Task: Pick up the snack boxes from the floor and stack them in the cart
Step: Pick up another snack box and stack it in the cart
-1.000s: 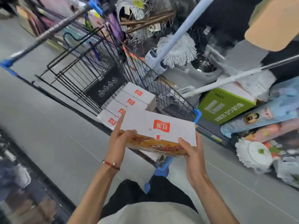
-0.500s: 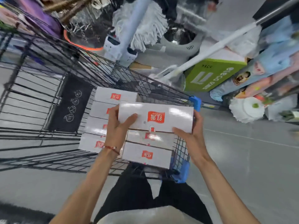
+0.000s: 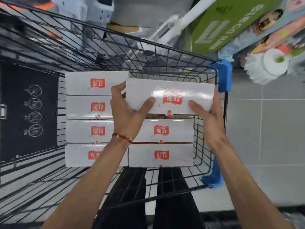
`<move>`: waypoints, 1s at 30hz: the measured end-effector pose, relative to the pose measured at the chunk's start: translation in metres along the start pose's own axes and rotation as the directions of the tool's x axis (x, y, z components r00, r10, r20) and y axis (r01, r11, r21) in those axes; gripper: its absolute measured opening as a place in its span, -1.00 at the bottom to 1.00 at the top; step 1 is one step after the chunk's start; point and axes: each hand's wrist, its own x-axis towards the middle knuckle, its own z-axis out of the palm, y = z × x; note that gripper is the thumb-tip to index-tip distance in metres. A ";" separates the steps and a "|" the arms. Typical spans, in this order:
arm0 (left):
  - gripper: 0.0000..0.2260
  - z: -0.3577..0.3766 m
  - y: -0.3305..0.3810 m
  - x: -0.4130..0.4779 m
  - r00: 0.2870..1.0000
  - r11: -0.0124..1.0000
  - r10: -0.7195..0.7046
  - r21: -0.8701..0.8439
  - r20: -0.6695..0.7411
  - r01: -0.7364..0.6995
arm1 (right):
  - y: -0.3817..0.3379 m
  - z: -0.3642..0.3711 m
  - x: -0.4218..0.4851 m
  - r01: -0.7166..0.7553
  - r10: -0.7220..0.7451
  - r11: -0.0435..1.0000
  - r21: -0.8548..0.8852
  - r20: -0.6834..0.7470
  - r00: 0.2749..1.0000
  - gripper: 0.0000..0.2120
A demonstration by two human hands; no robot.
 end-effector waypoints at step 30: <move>-0.27 0.013 -0.107 0.019 0.996 0.870 0.076 0.492 -0.048 -0.043 | 0.081 0.015 0.038 -0.166 0.160 0.968 -0.188 -0.045 0.986 -0.11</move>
